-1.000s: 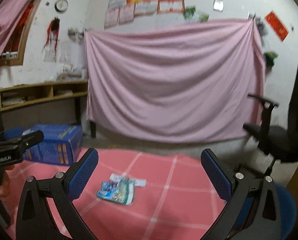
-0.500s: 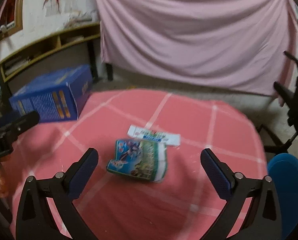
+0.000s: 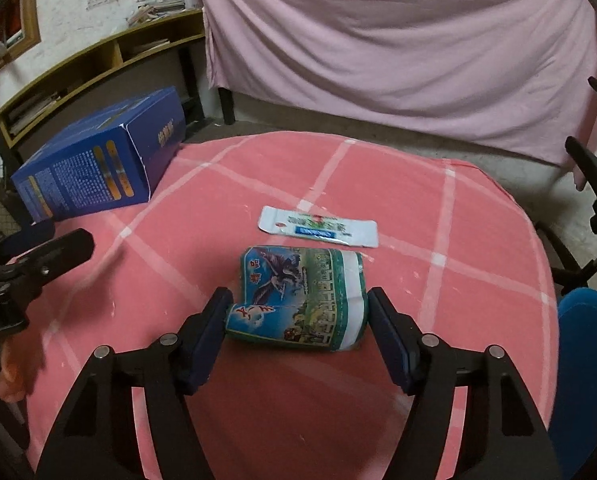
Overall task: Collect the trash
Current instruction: 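Grasp the blue-green snack bag with the right tool while the left tool grasps the white tube sachet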
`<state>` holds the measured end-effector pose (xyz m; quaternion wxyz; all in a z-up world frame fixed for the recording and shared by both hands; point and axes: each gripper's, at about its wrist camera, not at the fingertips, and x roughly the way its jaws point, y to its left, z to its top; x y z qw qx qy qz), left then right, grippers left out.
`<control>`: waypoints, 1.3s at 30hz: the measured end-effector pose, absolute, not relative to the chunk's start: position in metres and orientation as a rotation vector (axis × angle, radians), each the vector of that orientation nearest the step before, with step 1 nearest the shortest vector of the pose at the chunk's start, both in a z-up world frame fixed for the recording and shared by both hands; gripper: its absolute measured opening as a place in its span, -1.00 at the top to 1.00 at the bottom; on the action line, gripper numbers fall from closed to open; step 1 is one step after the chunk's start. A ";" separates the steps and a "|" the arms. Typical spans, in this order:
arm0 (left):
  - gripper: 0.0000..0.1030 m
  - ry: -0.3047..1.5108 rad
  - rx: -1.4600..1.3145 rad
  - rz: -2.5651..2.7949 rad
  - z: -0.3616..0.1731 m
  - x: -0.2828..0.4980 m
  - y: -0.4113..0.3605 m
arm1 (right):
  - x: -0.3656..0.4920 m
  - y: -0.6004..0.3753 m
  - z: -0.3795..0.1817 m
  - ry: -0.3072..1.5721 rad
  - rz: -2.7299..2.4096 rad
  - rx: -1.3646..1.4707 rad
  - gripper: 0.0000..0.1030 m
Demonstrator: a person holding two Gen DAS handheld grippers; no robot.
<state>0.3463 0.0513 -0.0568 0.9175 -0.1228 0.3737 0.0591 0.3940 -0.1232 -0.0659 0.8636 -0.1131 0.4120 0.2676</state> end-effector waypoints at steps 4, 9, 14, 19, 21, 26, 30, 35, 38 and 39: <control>-0.96 0.788 -0.225 0.060 -0.058 0.353 0.038 | 0.394 -0.151 -0.061 0.857 0.518 -0.214 -0.31; -0.96 0.771 -0.128 -0.026 -0.049 0.370 0.009 | 0.403 -0.184 -0.057 0.859 0.459 -0.161 -0.31; -0.85 0.748 0.043 -0.136 -0.049 0.398 -0.022 | 0.411 -0.215 -0.055 0.862 0.422 -0.088 -0.31; -0.48 0.789 0.119 -0.268 -0.064 0.430 -0.043 | 0.416 -0.220 -0.056 0.866 0.435 -0.060 -0.31; -0.33 0.812 0.146 -0.305 -0.068 0.441 -0.048 | 0.415 -0.219 -0.056 0.867 0.440 -0.060 -0.31; -0.19 0.860 0.199 -0.359 -0.079 0.467 -0.059 | 0.415 -0.222 -0.056 0.868 0.453 -0.040 -0.31; -0.01 0.904 0.221 -0.390 -0.085 0.480 -0.061 | 0.417 -0.227 -0.058 0.875 0.462 -0.008 -0.31; 0.13 0.908 0.250 -0.425 -0.084 0.475 -0.061 | 0.416 -0.227 -0.057 0.872 0.473 -0.002 -0.31; 0.18 0.911 0.253 -0.435 -0.084 0.473 -0.060 | 0.416 -0.227 -0.057 0.869 0.474 0.000 -0.31; 0.26 0.916 0.249 -0.442 -0.084 0.472 -0.059 | 0.416 -0.228 -0.057 0.868 0.475 0.002 -0.31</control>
